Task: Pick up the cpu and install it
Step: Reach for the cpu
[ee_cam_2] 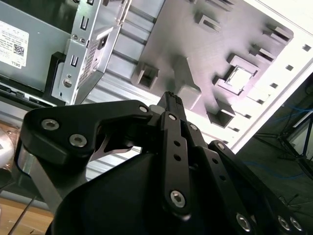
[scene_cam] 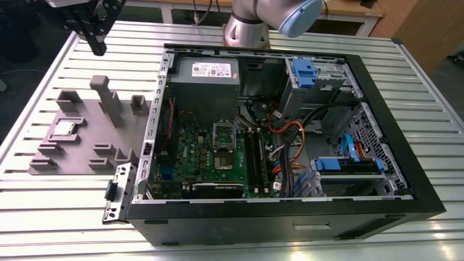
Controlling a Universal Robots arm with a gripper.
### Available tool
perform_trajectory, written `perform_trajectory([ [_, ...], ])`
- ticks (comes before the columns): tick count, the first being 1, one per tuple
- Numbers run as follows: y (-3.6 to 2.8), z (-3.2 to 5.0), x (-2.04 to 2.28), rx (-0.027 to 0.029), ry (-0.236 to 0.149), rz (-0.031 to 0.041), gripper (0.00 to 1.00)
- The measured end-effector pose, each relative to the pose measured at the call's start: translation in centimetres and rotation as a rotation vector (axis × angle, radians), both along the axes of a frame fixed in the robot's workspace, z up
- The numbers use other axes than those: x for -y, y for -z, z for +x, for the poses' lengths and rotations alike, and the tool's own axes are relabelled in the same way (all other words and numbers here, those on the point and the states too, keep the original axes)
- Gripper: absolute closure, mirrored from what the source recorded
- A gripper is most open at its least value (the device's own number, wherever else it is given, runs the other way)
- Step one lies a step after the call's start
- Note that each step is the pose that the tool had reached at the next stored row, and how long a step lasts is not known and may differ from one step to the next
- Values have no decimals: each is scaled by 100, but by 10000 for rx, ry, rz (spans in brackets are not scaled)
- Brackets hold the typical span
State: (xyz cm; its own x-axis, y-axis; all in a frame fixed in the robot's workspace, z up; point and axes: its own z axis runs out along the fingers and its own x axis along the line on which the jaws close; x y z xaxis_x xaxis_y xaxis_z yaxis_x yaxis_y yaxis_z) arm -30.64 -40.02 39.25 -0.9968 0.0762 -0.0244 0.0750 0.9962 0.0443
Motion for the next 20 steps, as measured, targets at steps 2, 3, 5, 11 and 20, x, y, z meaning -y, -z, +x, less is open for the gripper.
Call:
perform_trajectory([
  [2,0,-26,0,0,0,0,89],
  [3,0,-36,0,0,1,0,89],
  [5,0,-47,0,1,1,1,89],
  [11,0,-49,0,0,0,0,89],
  [20,0,-81,0,0,1,0,89],
])
